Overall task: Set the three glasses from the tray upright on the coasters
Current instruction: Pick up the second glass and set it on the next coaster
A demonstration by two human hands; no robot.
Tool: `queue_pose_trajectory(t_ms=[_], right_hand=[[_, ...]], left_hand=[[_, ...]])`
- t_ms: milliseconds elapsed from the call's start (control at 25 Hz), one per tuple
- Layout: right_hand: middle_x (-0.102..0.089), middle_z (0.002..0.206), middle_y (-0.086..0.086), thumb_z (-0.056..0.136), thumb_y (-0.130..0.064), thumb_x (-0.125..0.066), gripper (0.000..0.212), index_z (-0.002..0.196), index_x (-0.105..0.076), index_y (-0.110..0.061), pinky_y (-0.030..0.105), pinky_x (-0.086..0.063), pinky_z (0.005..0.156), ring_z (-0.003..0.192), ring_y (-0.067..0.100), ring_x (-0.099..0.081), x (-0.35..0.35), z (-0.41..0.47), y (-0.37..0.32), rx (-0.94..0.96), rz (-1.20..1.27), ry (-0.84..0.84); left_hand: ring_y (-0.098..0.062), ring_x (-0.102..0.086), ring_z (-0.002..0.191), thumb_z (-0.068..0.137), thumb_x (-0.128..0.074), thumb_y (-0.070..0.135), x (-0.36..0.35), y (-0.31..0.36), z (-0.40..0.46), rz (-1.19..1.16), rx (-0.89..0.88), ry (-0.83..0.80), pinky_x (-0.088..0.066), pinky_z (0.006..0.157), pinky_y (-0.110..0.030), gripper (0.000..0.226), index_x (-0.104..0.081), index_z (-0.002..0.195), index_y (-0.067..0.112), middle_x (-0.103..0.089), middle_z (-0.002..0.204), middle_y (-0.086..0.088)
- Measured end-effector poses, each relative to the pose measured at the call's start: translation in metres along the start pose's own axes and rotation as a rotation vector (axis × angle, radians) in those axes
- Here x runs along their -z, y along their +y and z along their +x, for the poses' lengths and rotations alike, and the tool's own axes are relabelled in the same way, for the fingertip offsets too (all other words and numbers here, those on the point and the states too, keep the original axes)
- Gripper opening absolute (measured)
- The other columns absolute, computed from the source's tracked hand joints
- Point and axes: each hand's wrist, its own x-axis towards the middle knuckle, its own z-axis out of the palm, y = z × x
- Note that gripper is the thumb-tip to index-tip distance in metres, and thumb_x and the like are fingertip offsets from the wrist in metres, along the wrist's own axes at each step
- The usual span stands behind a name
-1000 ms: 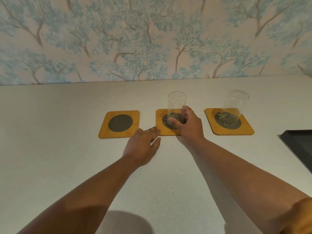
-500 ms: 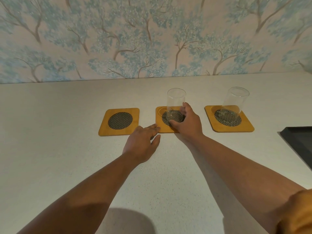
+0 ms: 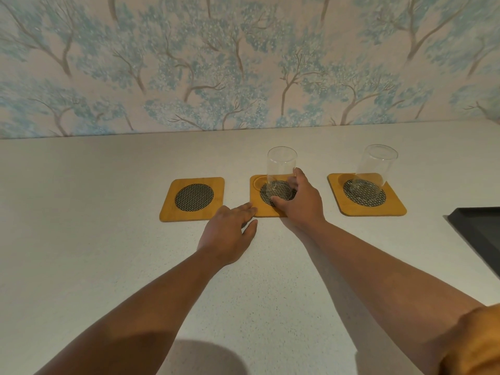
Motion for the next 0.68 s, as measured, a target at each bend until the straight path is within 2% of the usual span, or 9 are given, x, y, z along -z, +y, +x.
queue_pose_trajectory(t_ms=[160, 440, 680], right_hand=[[-0.059, 0.144, 0.006, 0.075, -0.043, -0.084, 0.103, 0.156, -0.029, -0.012, 0.034, -0.045, 0.101, 0.130, 0.023, -0.056, 0.0000, 0.0006, 0.0009, -0.002, -0.012, -0.002], [-0.059, 0.144, 0.004, 0.075, -0.046, -0.084, 0.108, 0.158, -0.025, -0.011, 0.025, -0.039, 0.094, 0.129, 0.021, -0.057, -0.0015, 0.0008, 0.0006, -0.012, 0.000, 0.002], [-0.058, 0.146, 0.004, 0.075, -0.045, -0.083, 0.107, 0.159, -0.024, -0.014, 0.024, -0.039, 0.092, 0.129, 0.022, -0.056, -0.0031, 0.0009, 0.0026, -0.015, 0.006, 0.001]], left_hand=[[-0.014, -0.047, 0.127, 0.102, -0.046, 0.049, -0.0007, 0.0005, 0.0003, 0.003, 0.001, 0.005, -0.045, 0.099, -0.035, 0.046, -0.055, 0.144, 0.033, -0.047, 0.152, 0.019], [-0.016, -0.046, 0.129, 0.102, -0.045, 0.050, -0.0005, -0.0004, 0.0001, 0.010, -0.001, -0.007, -0.047, 0.103, -0.039, 0.047, -0.054, 0.145, 0.033, -0.046, 0.152, 0.019], [-0.016, -0.046, 0.130, 0.102, -0.045, 0.050, -0.0004, -0.0008, 0.0008, 0.003, -0.006, -0.008, -0.046, 0.104, -0.041, 0.046, -0.054, 0.144, 0.033, -0.046, 0.152, 0.019]])
